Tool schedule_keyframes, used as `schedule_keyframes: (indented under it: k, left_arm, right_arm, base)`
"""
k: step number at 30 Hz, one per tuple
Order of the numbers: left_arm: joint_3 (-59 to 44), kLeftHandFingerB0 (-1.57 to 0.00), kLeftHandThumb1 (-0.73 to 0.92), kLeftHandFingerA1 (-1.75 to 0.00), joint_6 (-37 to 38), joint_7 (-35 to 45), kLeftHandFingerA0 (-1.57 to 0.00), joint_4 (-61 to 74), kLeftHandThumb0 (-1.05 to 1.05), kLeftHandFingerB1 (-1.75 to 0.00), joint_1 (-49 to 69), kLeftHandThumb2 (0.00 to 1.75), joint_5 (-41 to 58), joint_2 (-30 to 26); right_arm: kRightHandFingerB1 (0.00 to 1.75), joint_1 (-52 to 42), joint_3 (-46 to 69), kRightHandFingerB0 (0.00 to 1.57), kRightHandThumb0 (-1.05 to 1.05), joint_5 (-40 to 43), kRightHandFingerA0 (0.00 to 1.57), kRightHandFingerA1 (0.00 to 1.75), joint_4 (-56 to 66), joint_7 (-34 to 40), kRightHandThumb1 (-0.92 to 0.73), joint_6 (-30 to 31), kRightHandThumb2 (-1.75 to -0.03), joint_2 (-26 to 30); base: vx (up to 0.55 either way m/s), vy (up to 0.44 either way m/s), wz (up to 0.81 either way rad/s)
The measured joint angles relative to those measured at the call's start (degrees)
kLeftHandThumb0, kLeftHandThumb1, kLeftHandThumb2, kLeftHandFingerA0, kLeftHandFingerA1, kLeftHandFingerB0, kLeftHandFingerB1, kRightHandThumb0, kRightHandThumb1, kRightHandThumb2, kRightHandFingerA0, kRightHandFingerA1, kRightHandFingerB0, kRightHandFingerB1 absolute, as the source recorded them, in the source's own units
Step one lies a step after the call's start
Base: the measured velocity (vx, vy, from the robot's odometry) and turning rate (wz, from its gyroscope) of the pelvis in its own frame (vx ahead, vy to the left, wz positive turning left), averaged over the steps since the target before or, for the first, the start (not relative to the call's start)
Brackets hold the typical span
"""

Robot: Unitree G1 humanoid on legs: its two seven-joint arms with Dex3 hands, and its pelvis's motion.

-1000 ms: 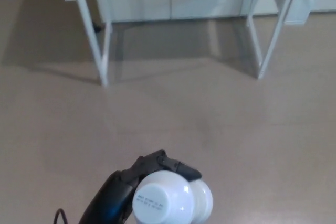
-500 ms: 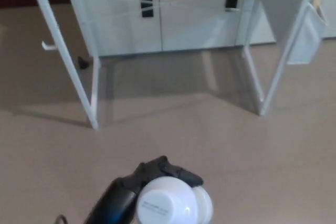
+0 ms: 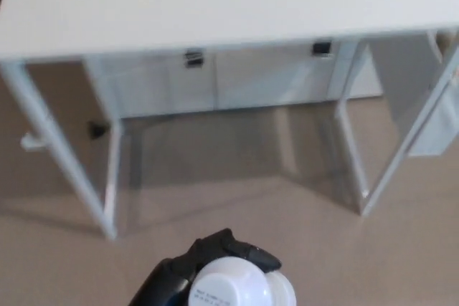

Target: The robot picks up a bottle from a person using its left hand and walk towards the table in frontand put the bottle on the table.

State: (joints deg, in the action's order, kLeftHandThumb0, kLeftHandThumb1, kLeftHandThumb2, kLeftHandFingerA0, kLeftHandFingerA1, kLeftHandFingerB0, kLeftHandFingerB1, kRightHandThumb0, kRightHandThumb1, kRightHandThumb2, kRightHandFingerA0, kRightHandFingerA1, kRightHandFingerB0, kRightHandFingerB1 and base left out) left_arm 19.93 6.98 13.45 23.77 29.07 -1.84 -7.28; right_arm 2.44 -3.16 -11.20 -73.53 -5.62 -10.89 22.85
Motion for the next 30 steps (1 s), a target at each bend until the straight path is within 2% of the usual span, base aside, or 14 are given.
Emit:
schedule_keyframes:
  k: [6, 7, 8, 9, 11, 12, 13, 21, 22, 29, 30]
  left_arm:
    - [1.3, -0.74, 0.74, -1.45, 1.8, -0.5, -0.97, -0.1, -0.18, -1.21, 3.0, 0.70, -0.5, -1.0]
    - [1.8, -0.74, 0.75, -1.45, 1.8, -0.6, -0.96, -0.1, -0.18, -1.20, 3.7, 0.70, -0.7, -1.3]
    - [2.1, -0.74, 0.75, -1.45, 1.8, -0.6, -0.96, -0.1, -0.18, -1.20, 4.1, 0.70, -0.8, -1.4]
    - [2.4, -0.75, 0.78, -1.45, 1.8, -0.7, -0.97, -0.1, -0.20, -1.19, 4.7, 0.67, -1.0, -1.6]
    - [3.0, -0.75, 0.82, -1.46, 1.8, -0.7, -0.99, 0.1, -0.22, -1.21, 5.5, 0.64, -1.3, -1.9]
    - [3.1, -0.75, 0.81, -1.46, 1.8, -0.7, -1.00, 0.1, -0.23, -1.20, 5.6, 0.64, -1.3, -1.9]
    - [3.3, -0.75, 0.81, -1.47, 1.7, -0.7, -1.00, 0.1, -0.23, -1.19, 5.8, 0.64, -1.4, -1.9]
    - [3.9, -0.73, 0.82, -1.46, 1.8, -0.7, -1.00, 2.0, -0.24, -1.22, 5.4, 0.64, -1.3, -1.6]
    - [3.9, -0.74, 0.73, -1.44, 1.8, -0.7, -0.98, 2.4, -0.18, -1.21, 5.3, 0.73, -1.3, -1.6]
    - [3.9, -0.76, 0.72, -1.41, 1.7, -0.7, -1.02, 4.2, -0.21, -1.19, 4.7, 0.72, -1.8, -2.0]
    - [3.8, -0.76, 0.77, -1.41, 1.8, -0.7, -1.02, 4.9, -0.25, -1.20, 4.4, 0.67, -1.8, -2.1]
  right_arm:
    - [0.41, -3.1, -0.1, 0.53, -0.31, 0.1, 0.69, 0.47, 0.1, -0.8, -0.73, -0.4, -0.62, -0.2]
    - [0.51, -3.6, -0.2, 0.48, -0.37, 0.1, 0.61, 0.57, 0.1, -1.0, -0.62, -0.5, -0.81, -0.1]
    - [0.51, -4.0, -0.2, 0.48, -0.37, 0.1, 0.61, 0.57, 0.0, -1.2, -0.62, -0.5, -0.81, -0.1]
    - [0.40, -4.5, -0.3, 0.52, -0.31, 0.1, 0.67, 0.47, -0.1, -1.4, -0.73, -0.6, -0.61, 0.0]
    - [0.40, -5.2, -0.2, 0.52, -0.30, 0.1, 0.66, 0.46, -0.3, -1.8, -0.73, -0.6, -0.61, 0.0]
    - [0.51, -5.4, -0.2, 0.48, -0.37, 0.1, 0.60, 0.56, -0.3, -2.0, -0.63, -0.6, -0.81, 0.0]
    - [0.40, -5.6, -0.3, 0.51, -0.30, 0.1, 0.67, 0.47, -0.4, -2.1, -0.73, -0.5, -0.62, 0.0]
    - [0.40, -5.2, -0.3, 0.52, -0.31, 0.2, 0.67, 0.47, 0.2, -2.7, -0.73, -1.2, -0.61, 1.1]
    - [0.40, -5.2, -0.3, 0.51, -0.31, 0.2, 0.63, 0.45, 0.1, -2.8, -0.74, -1.2, -0.62, 1.1]
    - [0.40, -5.6, -0.1, 0.52, -0.32, 0.3, 0.66, 0.47, -0.3, -3.2, -0.73, -1.1, -0.62, 1.0]
    - [0.40, -5.5, -0.1, 0.50, -0.30, 0.3, 0.65, 0.46, -0.3, -3.2, -0.72, -1.0, -0.61, 1.1]
  base:
    - [0.45, 0.127, -0.02]
    - [0.33, -0.055, 0.09]
    - [0.32, -0.110, 0.05]
    - [0.30, -0.111, 0.16]
    - [0.31, -0.166, 0.20]
    - [0.44, -0.211, 0.36]
    - [0.27, -0.230, -1.08]
    - [0.22, -0.114, 0.09]
    - [0.15, 0.000, -0.09]
    - [0.11, 0.121, 0.01]
    - [0.10, 0.208, -0.20]
